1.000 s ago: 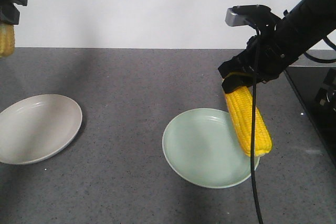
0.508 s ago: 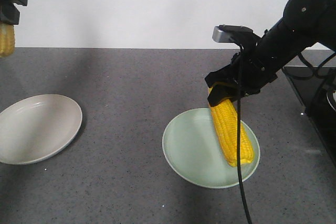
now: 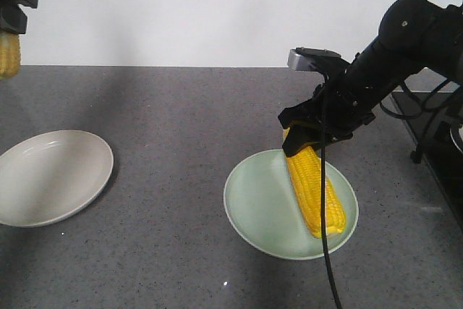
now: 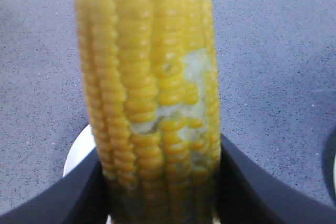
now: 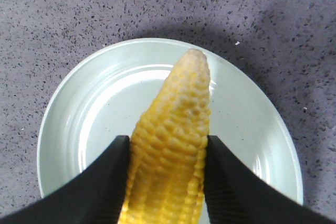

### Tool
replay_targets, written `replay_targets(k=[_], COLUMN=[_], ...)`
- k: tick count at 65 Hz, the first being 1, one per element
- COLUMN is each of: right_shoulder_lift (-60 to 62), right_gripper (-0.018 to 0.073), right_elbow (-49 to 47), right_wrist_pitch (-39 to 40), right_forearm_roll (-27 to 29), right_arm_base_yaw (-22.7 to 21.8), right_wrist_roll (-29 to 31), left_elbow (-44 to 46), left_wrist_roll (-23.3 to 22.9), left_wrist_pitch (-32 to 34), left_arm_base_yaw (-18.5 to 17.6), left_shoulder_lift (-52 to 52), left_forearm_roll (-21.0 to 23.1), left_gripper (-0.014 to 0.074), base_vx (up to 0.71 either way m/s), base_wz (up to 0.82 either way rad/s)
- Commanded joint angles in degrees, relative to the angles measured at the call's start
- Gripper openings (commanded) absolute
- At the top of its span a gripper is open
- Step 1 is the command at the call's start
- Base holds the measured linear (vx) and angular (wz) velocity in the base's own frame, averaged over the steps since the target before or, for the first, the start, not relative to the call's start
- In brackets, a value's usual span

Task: Distribute corn equally
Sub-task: 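Open the right gripper to release the cob on the plate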

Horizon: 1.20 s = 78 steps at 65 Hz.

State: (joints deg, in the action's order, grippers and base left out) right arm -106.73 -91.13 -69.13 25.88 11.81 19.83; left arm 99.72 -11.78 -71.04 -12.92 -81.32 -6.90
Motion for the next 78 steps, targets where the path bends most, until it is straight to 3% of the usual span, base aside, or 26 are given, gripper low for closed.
replay_targets(k=[1, 49, 78], right_shoulder_lift=[2.5, 2.5, 4.0], right_gripper=[0.0199, 0.0486, 0.0511], right_elbow=[-1.3, -1.3, -1.4], right_wrist_pitch=[0.6, -0.2, 1.4], right_forearm_roll=[1.9, 1.7, 1.5], right_arm_base_yaw=[-0.1, -0.1, -0.1], right_wrist_roll=[0.6, 0.6, 0.7], left_elbow=[1.8, 1.8, 1.8], left_wrist_roll=[-0.2, -0.2, -0.2], left_wrist_pitch=[3.0, 2.9, 2.7], left_arm_base_yaw=[0.1, 0.1, 0.1], left_shoulder_lift=[1.8, 1.8, 1.8], left_forearm_roll=[-0.4, -0.3, -0.3], left_gripper=[0.0006, 0.0006, 0.0006], base_vx=[0.0, 0.0, 0.0], base_wz=[0.0, 0.0, 0.0])
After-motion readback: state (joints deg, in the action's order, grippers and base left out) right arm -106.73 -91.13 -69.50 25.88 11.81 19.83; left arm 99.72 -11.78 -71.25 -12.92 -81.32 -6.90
